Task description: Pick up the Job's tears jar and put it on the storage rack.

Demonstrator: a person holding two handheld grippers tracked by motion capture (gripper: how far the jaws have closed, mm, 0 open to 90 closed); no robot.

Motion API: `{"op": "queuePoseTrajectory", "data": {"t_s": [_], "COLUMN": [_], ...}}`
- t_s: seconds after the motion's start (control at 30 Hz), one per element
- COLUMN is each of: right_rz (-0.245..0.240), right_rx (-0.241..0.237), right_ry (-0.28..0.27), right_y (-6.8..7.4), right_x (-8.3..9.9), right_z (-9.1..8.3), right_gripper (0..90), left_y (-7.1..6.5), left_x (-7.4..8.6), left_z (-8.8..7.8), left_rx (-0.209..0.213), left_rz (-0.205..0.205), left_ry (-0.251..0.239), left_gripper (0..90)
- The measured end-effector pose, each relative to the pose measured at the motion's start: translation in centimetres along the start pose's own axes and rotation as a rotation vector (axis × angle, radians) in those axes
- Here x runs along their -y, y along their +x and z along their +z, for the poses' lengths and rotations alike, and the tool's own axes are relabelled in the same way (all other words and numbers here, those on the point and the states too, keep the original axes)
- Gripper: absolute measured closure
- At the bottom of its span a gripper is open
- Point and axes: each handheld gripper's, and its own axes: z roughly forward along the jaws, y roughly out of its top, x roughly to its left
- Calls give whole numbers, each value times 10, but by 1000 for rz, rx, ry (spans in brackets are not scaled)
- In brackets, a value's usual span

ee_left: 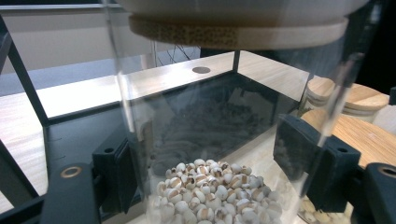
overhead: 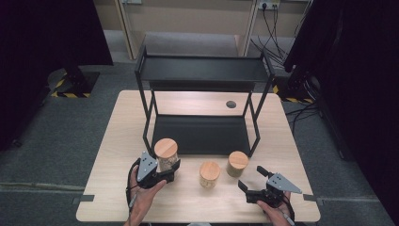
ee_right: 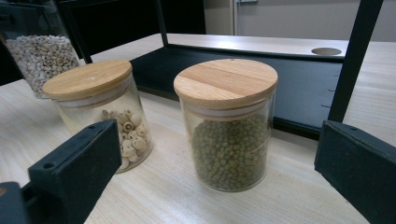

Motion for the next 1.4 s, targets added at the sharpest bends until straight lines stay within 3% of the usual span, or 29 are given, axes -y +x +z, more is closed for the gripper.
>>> {"op": "queuePoseTrajectory", "data": {"t_s": [1.1, 1.4], "right_rz": [3, 3], "right_rx": [-1, -3], "right_ry": [-1, -1], "right_y": [-1, -2], "right_x": [0, 0], "right_z": [0, 0], "right_gripper": [9, 9], "left_y": [10, 14], "left_x": [-25, -27], "left_z": [44, 59], "left_rx": [-34, -61], "left_rz": [4, 1], "left_ry": [-20, -19], "left_gripper": [250, 250]}}
